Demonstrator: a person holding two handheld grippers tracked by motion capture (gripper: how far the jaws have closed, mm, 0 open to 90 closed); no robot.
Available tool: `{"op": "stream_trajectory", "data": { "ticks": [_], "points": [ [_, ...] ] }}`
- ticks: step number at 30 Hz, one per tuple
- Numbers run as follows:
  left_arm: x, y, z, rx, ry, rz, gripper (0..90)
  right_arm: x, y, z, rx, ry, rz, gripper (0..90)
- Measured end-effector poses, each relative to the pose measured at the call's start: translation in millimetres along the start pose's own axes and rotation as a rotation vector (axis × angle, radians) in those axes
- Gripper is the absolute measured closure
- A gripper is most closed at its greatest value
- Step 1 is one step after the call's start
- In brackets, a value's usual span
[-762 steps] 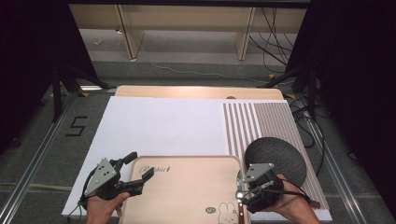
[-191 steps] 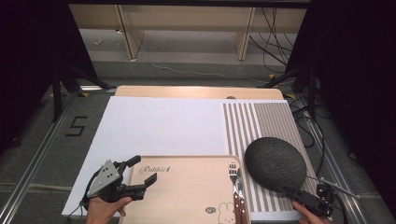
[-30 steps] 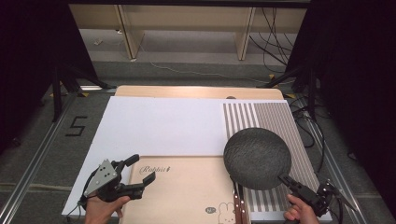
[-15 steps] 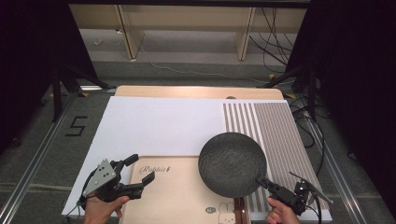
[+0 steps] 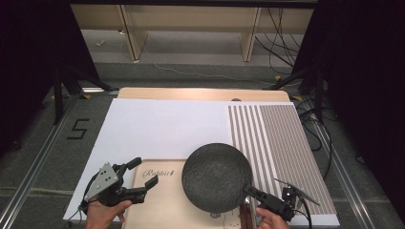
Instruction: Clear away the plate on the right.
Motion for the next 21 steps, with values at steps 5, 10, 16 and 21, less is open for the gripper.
{"op": "stream_trajectory", "data": {
  "ticks": [5,10,16,21],
  "points": [
    [0.0,-0.4,-0.1,0.001,0.000,0.002,15.9,-11.5,3.6,6.8,-0.024,0.028,-0.015,86.3],
    [0.1,0.0,0.0,0.001,0.000,0.003,15.8,-20.7,4.1,13.9,0.000,0.074,-0.001,86.2],
    [0.1,0.4,0.1,0.002,0.000,0.003,15.8,-30.6,5.1,22.8,0.011,0.131,0.016,85.9],
    [0.3,0.3,0.0,0.005,-0.001,0.002,15.8,-38.1,4.0,28.9,0.012,0.175,0.025,85.5]
  ]
}}
Point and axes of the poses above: each handheld gripper's, and its own axes: x roughly backward along the jaws, z roughly out of its underside, y roughly to its left, the point moved 2 cm from there along -x, roughly forward along the jaws, and after that the axes turned 8 degrees about y, right-handed, at the moved point
